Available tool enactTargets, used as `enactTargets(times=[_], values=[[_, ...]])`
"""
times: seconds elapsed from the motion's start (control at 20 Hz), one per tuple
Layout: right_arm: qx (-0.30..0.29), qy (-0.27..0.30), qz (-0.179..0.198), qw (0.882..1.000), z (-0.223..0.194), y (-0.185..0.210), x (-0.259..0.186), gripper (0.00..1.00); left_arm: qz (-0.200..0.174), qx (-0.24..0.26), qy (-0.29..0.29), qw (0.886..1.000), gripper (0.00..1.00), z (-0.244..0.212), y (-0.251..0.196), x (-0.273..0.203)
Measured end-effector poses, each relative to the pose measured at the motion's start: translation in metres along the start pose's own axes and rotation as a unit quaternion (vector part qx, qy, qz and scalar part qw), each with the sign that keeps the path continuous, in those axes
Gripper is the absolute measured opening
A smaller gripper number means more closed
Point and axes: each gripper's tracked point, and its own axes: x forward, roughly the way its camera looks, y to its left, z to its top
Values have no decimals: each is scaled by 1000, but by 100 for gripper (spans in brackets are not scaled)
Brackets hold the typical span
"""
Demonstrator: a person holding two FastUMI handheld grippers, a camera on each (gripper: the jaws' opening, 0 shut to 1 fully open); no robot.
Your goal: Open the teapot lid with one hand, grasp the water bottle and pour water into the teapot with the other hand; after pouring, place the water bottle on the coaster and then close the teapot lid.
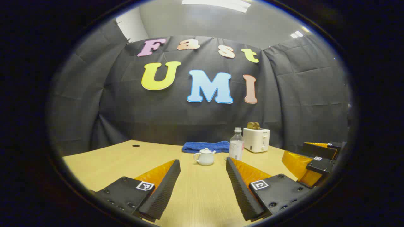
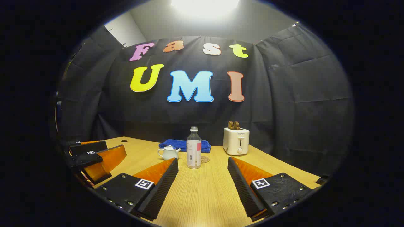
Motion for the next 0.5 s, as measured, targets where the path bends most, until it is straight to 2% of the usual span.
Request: enactTargets(times=[0.25, 0.5], values=[[-4, 17, -10, 1000, -9, 0, 1, 97, -16, -14, 15, 1000, 95, -14, -3, 4], [-4, 17, -10, 1000, -11, 3, 2, 98, -13, -27, 25, 999, 95, -23, 6, 6]])
